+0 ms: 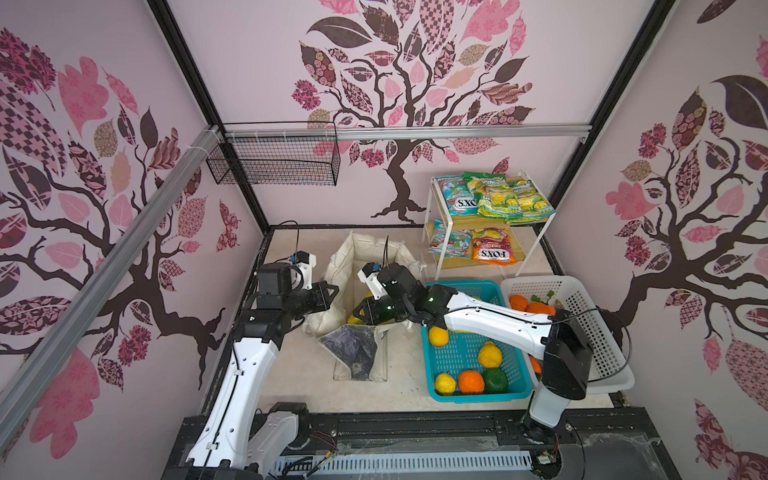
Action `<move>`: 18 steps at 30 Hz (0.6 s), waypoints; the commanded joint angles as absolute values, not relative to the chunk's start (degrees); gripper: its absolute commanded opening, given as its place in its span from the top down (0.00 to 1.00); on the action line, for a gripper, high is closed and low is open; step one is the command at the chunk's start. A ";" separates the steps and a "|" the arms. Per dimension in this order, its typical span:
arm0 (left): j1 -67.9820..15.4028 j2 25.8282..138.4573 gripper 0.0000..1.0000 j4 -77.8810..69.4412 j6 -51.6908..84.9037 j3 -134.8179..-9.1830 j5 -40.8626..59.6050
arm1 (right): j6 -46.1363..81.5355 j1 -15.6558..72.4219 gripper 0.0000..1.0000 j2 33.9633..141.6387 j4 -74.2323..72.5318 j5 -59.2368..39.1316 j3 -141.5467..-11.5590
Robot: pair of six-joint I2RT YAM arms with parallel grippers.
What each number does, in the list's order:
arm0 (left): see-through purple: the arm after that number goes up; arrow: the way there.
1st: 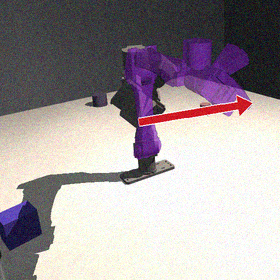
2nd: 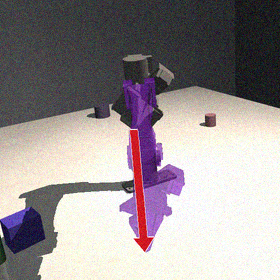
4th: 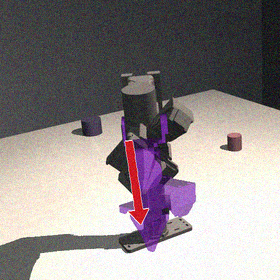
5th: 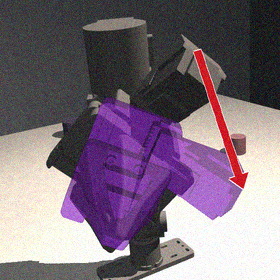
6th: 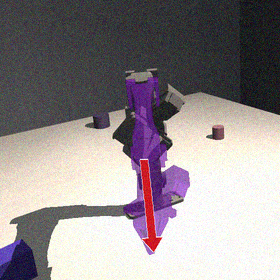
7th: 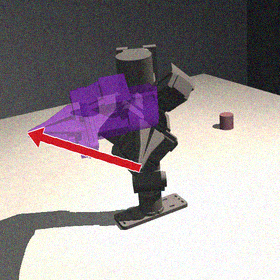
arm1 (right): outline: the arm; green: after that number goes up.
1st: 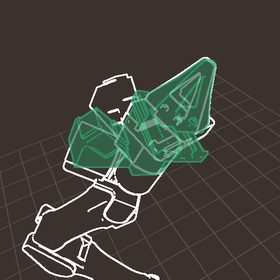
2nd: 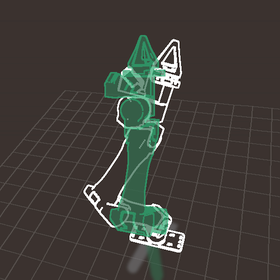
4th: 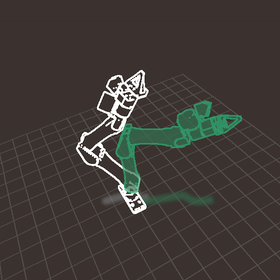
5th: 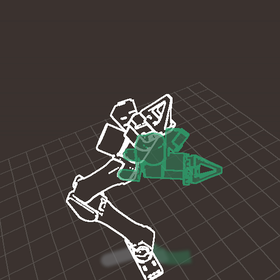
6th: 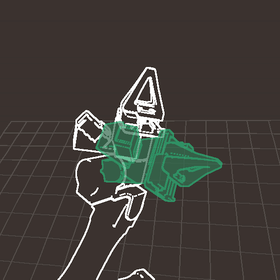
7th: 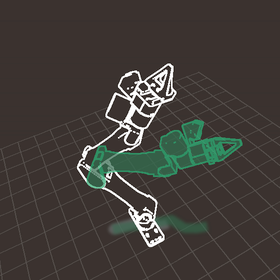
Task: Place the food into the grocery bag and tie it
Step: 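Lower the bananas into the tote bag with the right gripper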
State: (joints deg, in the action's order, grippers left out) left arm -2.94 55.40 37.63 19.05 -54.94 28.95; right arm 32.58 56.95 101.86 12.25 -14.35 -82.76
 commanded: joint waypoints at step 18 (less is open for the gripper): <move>-2.78 53.35 1.00 34.67 19.58 -53.25 30.40 | 30.28 57.34 0.96 117.13 20.64 -8.48 -87.61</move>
State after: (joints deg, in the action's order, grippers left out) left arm -2.94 54.61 37.65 19.49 -54.57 29.23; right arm 30.96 57.30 113.36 15.73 -10.44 -86.46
